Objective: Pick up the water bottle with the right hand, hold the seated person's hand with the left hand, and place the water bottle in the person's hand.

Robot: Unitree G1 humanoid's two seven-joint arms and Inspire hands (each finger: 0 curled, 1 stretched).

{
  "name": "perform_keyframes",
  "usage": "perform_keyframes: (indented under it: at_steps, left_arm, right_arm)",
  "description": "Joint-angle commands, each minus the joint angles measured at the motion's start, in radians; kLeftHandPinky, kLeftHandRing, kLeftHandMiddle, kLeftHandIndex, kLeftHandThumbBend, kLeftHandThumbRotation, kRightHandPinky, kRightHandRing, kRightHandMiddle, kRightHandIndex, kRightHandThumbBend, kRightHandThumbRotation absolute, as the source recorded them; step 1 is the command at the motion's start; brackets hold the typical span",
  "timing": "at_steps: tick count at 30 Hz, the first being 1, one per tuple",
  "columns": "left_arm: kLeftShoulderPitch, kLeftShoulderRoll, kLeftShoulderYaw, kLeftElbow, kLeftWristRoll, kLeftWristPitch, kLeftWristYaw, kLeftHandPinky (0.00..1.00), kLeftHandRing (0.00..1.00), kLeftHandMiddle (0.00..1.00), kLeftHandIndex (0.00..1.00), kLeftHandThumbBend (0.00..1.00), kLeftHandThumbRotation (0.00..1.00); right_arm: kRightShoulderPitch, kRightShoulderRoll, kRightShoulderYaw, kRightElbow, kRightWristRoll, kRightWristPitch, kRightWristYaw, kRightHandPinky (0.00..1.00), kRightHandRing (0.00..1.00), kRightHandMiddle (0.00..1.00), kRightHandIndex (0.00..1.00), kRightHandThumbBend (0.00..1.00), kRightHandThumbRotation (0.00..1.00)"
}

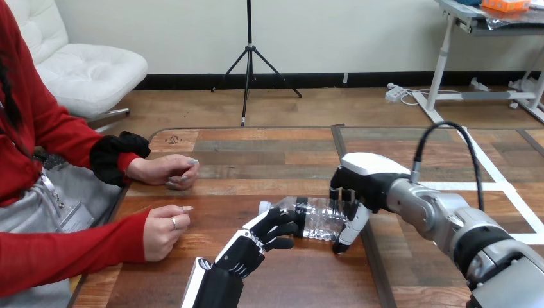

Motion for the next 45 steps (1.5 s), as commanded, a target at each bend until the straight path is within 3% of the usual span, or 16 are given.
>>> perform_keyframes:
  at_steps: [1,19,26,37,45]
  left_arm:
    - [-0.013,0.015,0.007,0.015,-0.014,-0.01,-0.011,0.73,0.8,0.83,0.82,1.0,0.71]
    - [-0.01,0.031,0.01,-0.004,-0.038,0.016,-0.04,0.71,0.79,0.82,0.81,1.0,0.71]
    - [-0.019,0.037,0.02,0.007,-0.047,-0.001,-0.05,0.72,0.79,0.82,0.81,1.0,0.72]
    - [-0.019,0.063,0.007,-0.022,-0.101,0.014,-0.096,0.74,0.8,0.82,0.81,1.0,0.72]
    - [-0.025,0.081,-0.006,-0.022,-0.148,-0.002,-0.139,0.74,0.8,0.83,0.81,1.0,0.73]
  right_arm:
    - [0.027,-0.007,-0.032,-0.015,0.027,-0.003,-0.007,0.21,0.26,0.36,0.4,0.91,0.0]
    - [0.034,-0.007,-0.141,-0.027,0.136,0.01,-0.021,0.19,0.25,0.39,0.44,0.87,0.0]
    - [0.039,-0.005,-0.196,-0.032,0.189,0.003,-0.021,0.19,0.25,0.39,0.44,0.87,0.0]
    - [0.044,0.006,-0.27,-0.039,0.268,0.019,-0.019,0.19,0.26,0.39,0.45,0.86,0.0]
    - [0.053,0.015,-0.316,-0.045,0.312,0.001,-0.019,0.19,0.25,0.38,0.44,0.85,0.0]
